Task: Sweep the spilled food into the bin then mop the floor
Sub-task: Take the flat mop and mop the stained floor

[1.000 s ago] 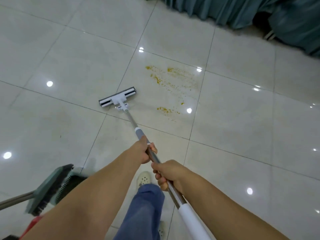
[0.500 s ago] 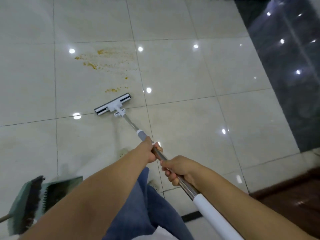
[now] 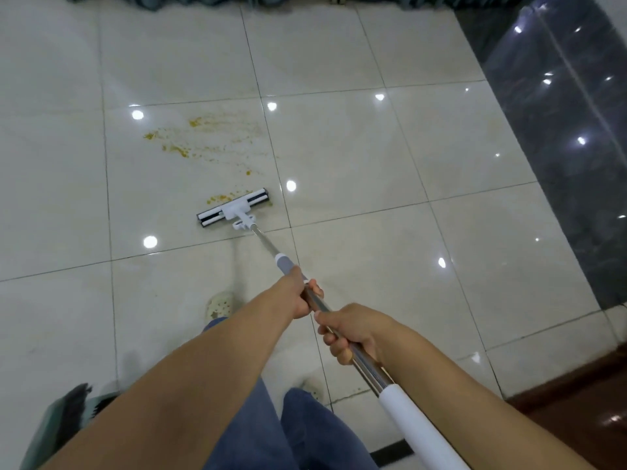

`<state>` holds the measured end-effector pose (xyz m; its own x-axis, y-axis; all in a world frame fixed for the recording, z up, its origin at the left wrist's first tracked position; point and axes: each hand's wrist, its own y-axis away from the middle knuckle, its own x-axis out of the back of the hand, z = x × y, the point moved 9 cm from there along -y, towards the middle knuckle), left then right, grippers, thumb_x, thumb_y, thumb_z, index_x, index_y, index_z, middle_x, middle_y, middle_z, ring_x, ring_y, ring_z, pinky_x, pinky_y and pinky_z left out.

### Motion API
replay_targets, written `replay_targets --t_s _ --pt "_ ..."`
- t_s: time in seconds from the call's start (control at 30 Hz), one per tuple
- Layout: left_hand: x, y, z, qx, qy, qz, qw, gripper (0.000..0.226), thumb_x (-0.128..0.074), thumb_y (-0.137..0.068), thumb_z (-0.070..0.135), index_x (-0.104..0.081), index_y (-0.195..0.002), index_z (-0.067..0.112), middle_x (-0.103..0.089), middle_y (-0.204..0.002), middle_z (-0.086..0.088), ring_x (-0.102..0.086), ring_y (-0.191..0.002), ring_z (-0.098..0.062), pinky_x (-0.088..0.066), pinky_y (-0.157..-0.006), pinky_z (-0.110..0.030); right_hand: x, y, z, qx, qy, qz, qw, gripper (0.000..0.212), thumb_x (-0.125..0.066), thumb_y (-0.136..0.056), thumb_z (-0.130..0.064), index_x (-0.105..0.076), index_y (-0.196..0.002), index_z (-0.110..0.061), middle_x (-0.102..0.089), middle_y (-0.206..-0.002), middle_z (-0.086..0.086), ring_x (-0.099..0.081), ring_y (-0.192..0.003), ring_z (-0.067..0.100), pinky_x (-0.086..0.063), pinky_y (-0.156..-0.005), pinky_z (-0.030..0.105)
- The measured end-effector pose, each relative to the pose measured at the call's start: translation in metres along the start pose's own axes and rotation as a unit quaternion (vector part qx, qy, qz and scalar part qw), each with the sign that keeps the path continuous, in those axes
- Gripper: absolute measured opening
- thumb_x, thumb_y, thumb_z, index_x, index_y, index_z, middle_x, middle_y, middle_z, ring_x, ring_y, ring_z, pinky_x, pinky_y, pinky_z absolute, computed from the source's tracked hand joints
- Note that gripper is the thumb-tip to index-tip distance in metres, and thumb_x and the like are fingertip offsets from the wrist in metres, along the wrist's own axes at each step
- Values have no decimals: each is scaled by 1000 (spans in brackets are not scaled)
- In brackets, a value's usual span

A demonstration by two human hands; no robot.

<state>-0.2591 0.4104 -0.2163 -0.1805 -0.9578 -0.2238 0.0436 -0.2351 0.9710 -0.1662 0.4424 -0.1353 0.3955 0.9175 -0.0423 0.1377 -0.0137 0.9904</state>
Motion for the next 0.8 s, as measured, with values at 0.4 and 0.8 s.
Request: replay_targets --t_s 0.4,0.8 --pt "31 -63 303 -29 -33 -15 999 37 -38 -98 40 -40 -79 8 -37 -57 -2 -34 -37 -14 -35 -33 -13 -95 -84 -273 26 -81 -18 996 31 -53 -97 -28 -49 -75 -7 -43 -54 1 -33 -29 5 -29 -32 12" --pt "48 -121 516 -44 -56 8 997 38 -44 -94 45 -39 -80 11 -39 -58 -2 -34 -27 -14 -36 -36 -14 -156 -141 -468 44 -126 -37 990 31 -54 -97 -24 -46 -73 -7 -41 -57 2 -33 -26 6 -28 -32 9"
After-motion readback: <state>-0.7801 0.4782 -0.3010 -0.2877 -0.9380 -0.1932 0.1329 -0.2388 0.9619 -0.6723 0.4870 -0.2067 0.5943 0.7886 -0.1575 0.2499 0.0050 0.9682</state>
